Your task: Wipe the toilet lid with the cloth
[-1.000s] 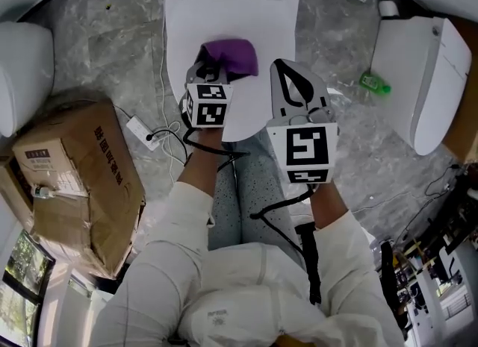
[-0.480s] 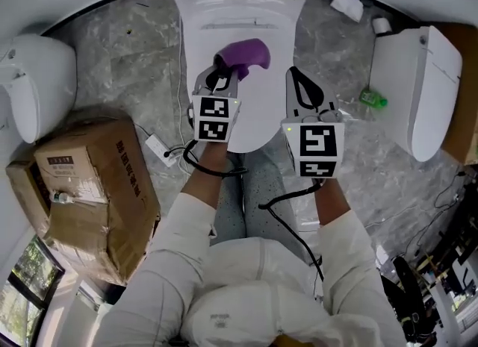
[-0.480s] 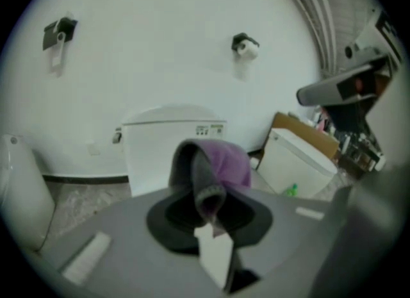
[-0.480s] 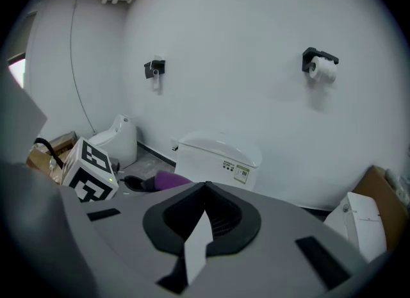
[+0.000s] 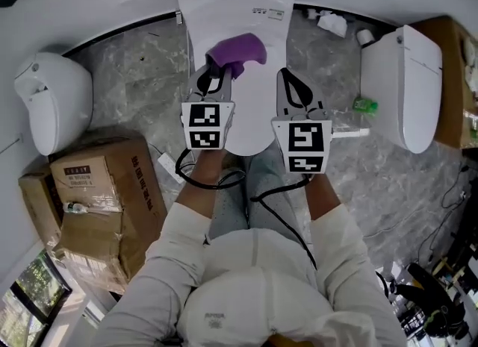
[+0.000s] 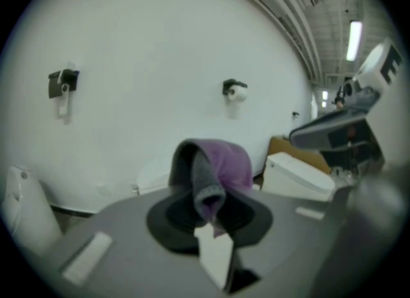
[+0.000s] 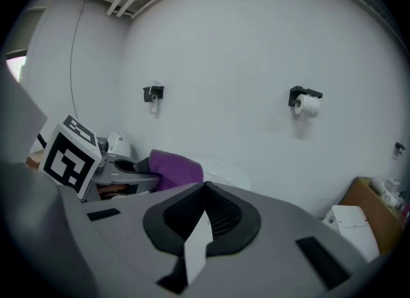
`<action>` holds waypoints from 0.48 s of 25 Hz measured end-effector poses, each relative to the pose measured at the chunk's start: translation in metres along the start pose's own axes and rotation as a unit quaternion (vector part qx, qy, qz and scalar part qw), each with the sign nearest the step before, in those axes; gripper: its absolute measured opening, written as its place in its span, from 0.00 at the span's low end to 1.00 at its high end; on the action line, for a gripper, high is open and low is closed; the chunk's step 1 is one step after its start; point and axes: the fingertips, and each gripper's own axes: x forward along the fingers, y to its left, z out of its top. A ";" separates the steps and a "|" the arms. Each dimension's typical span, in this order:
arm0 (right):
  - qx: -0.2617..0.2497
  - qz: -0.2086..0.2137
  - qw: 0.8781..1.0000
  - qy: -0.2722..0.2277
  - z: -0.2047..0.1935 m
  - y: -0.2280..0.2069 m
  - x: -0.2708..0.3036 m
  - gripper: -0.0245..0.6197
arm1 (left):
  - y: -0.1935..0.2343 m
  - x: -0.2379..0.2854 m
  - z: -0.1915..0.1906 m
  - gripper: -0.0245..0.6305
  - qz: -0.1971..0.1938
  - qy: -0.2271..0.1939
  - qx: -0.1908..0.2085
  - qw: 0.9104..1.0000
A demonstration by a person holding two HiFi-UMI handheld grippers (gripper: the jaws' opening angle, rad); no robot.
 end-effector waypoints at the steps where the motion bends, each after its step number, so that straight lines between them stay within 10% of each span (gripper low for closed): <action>1: 0.001 -0.005 1.000 -0.008 0.007 -0.001 -0.006 0.06 | -0.002 -0.007 0.012 0.11 -0.001 -0.011 0.003 1.000; 12: -0.010 -0.043 0.993 -0.106 0.092 0.014 -0.101 0.06 | -0.026 -0.102 0.116 0.11 -0.011 -0.102 0.028 0.994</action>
